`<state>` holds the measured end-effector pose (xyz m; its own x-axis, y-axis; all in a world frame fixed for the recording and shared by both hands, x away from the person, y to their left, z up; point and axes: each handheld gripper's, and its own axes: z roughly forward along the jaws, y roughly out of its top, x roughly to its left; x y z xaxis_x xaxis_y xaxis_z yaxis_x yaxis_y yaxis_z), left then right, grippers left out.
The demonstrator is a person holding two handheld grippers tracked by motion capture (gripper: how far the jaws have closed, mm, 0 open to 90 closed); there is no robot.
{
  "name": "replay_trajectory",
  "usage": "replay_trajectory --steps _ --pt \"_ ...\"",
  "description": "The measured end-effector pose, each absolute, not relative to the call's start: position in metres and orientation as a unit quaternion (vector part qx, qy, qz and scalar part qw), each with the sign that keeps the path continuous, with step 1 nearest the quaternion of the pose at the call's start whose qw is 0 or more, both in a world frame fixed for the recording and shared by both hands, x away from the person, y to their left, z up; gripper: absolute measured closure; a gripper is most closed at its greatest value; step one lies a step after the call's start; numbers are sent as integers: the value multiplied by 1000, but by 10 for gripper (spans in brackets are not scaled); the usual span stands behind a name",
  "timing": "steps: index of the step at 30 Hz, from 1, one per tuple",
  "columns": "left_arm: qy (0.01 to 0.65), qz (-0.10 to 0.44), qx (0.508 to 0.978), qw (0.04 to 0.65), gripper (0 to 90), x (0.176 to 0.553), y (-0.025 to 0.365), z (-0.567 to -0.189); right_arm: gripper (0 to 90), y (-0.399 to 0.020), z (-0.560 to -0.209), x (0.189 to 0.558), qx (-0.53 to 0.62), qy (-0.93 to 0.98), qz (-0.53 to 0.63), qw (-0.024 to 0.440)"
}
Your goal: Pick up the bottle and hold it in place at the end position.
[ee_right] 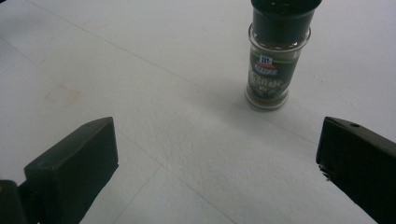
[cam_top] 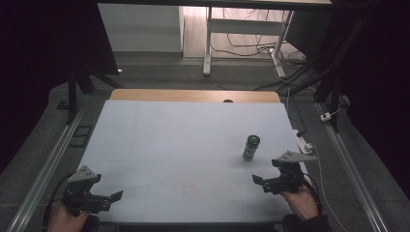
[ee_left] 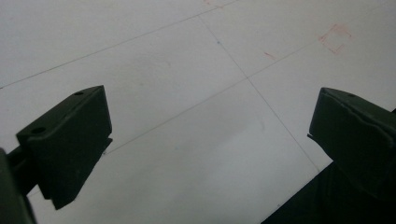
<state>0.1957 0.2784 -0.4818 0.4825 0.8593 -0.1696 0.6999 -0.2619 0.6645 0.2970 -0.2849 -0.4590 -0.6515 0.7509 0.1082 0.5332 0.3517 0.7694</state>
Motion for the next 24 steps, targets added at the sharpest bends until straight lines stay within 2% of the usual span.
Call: replay_trajectory --steps 14,24 --pt "498 112 786 348 3 197 278 -482 0 -283 -462 320 423 792 420 129" --pt "498 112 786 348 2 197 279 -482 0 -275 -467 339 428 795 403 149"
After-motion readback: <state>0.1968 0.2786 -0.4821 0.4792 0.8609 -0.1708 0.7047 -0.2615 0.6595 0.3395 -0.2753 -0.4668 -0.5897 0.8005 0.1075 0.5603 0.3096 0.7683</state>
